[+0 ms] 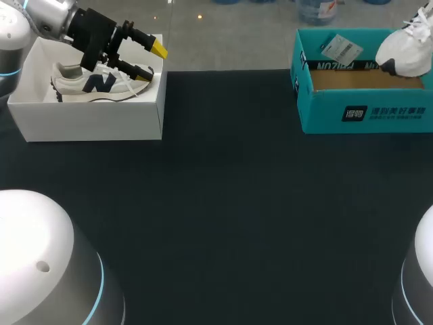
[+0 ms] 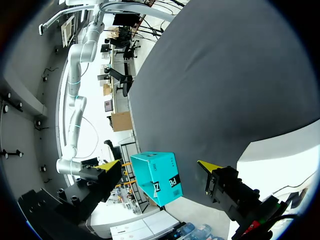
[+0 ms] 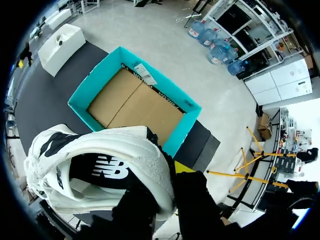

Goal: Take the shoe out of the shoebox, open the shoe tongue, remove and reinsert the insole, then place the shoe into the shoebox

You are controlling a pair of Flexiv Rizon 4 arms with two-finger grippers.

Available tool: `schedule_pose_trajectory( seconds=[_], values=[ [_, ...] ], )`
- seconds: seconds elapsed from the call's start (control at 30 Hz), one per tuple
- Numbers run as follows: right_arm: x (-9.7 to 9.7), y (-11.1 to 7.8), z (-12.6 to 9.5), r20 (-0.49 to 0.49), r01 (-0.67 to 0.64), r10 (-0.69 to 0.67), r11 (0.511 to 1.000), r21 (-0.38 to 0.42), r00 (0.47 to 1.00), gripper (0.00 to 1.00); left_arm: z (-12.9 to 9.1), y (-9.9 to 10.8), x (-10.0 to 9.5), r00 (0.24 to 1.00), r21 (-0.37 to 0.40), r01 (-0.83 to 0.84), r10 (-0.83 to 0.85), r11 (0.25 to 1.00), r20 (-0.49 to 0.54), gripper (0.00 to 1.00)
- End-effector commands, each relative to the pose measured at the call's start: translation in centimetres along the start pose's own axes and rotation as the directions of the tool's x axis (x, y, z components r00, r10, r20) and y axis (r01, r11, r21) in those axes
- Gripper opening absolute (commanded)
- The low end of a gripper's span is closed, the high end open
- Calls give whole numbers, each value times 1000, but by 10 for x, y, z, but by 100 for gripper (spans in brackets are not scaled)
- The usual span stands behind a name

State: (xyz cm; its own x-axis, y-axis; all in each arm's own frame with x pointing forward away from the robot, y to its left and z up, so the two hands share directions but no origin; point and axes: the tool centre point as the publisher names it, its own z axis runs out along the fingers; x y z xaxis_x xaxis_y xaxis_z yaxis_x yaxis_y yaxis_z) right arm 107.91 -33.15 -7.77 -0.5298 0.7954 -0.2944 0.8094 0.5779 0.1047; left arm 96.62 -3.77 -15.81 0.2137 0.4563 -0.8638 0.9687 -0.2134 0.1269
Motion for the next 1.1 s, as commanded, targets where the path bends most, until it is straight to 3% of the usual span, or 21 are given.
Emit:
schedule_pose_trajectory(
  seconds=[0.03,0.27,0.3,0.33,0.37,0.43,0.53,0.67,0.7,1.1],
  values=[
    [4,-9,1,12,-89,90,994,-65,996,0,-1,1,0,1000,3,-1,1,1000,-2,100],
    [4,-9,1,12,-89,90,994,-65,996,0,-1,1,0,1000,3,-1,1,1000,-2,100],
    [4,-10,0,22,-147,149,987,-72,989,0,-1,1,0,1000,3,-1,1,1000,-2,100],
    [4,-12,-1,19,-208,208,978,-23,978,0,-1,1,0,1000,3,-1,1,1000,-2,100],
    [4,-14,0,61,-273,271,961,33,961,0,-1,1,0,1000,3,-1,1,1000,-2,100],
    [4,-17,-1,61,-385,382,922,53,922,0,-1,1,0,1000,3,-1,1,1000,-2,100],
    [7,-17,-3,84,-511,506,859,41,858,0,-1,1,0,1000,3,-1,1,1000,-2,100],
    [7,-17,-7,34,-619,619,785,-19,785,0,-1,1,0,1000,3,-1,1,1000,-2,100],
    [7,-16,-10,20,-592,593,805,-38,805,0,-1,1,0,1000,3,-1,1,1000,-2,100],
    [7,-16,-10,20,-592,593,805,-38,805,0,-1,1,0,1000,3,-1,1,1000,-2,100]
  ],
)
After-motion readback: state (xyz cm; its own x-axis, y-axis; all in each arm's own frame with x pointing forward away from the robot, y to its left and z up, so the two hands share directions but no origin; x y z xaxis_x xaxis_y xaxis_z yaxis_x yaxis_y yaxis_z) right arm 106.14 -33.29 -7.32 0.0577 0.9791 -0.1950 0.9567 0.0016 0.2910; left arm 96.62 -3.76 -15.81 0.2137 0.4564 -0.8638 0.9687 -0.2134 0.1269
